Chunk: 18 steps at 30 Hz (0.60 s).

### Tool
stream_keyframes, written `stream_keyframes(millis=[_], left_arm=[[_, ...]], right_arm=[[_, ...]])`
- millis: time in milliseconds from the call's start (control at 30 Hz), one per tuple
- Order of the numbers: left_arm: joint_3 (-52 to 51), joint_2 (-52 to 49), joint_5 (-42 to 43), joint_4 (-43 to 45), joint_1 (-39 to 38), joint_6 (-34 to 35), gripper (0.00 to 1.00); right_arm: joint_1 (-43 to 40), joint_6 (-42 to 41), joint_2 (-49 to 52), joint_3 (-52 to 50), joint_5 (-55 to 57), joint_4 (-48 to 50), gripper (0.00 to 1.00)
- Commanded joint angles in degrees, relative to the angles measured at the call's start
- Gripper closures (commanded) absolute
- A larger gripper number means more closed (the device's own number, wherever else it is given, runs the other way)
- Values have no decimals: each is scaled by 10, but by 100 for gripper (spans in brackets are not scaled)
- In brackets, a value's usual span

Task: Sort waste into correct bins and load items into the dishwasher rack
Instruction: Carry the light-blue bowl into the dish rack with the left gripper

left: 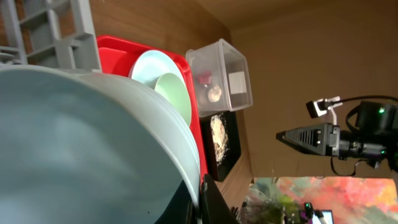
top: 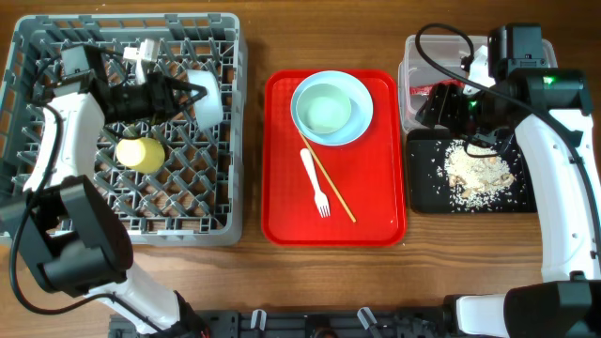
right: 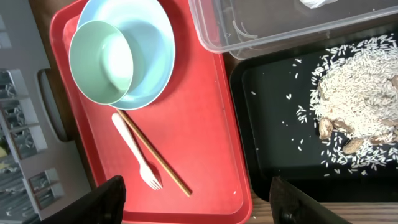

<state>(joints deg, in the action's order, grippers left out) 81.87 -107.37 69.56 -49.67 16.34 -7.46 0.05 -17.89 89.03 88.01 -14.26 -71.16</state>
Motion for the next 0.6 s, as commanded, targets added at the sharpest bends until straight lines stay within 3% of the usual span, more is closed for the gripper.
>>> stream_keyframes(millis=[0, 567], left_arm=[[1, -14, -10, 3, 23, -14, 96], [1, -14, 16, 13, 27, -14, 96]], right_arm=[[0, 12, 2, 9, 10, -1, 26], [0, 12, 2, 9, 9, -1, 26]])
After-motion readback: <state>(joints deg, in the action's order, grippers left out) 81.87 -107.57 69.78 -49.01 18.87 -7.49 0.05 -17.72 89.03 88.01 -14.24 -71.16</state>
